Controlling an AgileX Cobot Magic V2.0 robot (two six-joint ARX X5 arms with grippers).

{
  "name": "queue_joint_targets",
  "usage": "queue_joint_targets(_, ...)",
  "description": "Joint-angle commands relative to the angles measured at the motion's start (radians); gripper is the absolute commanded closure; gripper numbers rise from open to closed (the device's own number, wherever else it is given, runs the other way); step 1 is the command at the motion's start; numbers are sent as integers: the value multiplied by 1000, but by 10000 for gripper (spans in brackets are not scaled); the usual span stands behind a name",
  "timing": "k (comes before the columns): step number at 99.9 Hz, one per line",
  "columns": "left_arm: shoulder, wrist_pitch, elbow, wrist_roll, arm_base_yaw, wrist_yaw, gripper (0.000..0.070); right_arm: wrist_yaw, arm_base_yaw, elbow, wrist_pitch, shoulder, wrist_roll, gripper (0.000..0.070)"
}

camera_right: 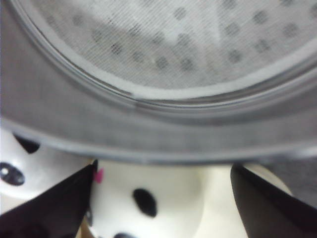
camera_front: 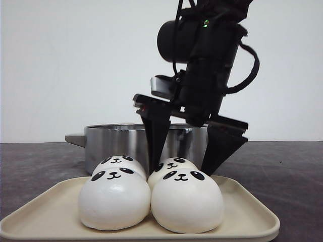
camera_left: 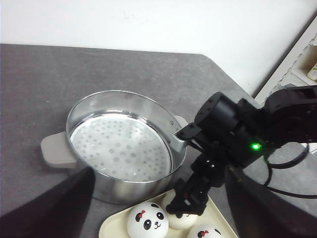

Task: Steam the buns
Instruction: 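Lower the right gripper over the farther panda bun nearest it, then close the right gripper on the bun and lift it, then lower the held bun into the steamer pot and open the right gripper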

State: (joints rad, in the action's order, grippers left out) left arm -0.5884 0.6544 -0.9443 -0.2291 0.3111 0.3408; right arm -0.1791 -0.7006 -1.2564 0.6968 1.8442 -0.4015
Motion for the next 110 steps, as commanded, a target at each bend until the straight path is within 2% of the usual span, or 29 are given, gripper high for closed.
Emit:
queue_joint_targets(1,-4,-11,-12,-3,5,4,195,15,-11,-11,10,45,-4,181)
queue_joint_targets(4,-4,-11,-12,-3,5,4,195,15,-11,-11,13,48,-8,224)
queue_joint_targets(8,-4,-11,-12,-3,6,4,195,15,-11,-11,13,52,-8,333)
queue_joint_targets(11,-4,-11,-12,-3,6,4,195,14,-11,-11,14,52,-8,453)
queue_joint_targets(16,-4,-11,-12,-3,10,3,195,16,-12,-11,14,52,-7,697)
queue_joint_targets(33,-4,-12,-12,1,24,-3,195,14,-27,-14,36,-7,-7,691)
queue_joint_targets(52,-4,-21,-12,0,25,-3,195,-18,-84,-29,36,-225,-7,692)
queue_joint_targets(58,-4,-24,-12,0,25,-3,195,31,-97,-55,30,-295,-5,692)
queue_joint_targets(67,-4,-26,-12,0,31,-3,195,181,-102,-120,-8,-372,19,693)
queue_joint_targets(74,-4,-26,-12,0,41,-3,195,240,-99,-175,-46,-393,47,693)
queue_joint_targets(93,-3,-26,-12,0,61,-3,195,258,-31,-340,-85,-345,119,694)
queue_joint_targets(110,-3,-26,-12,0,61,-4,195,254,32,-390,-101,-224,141,694)
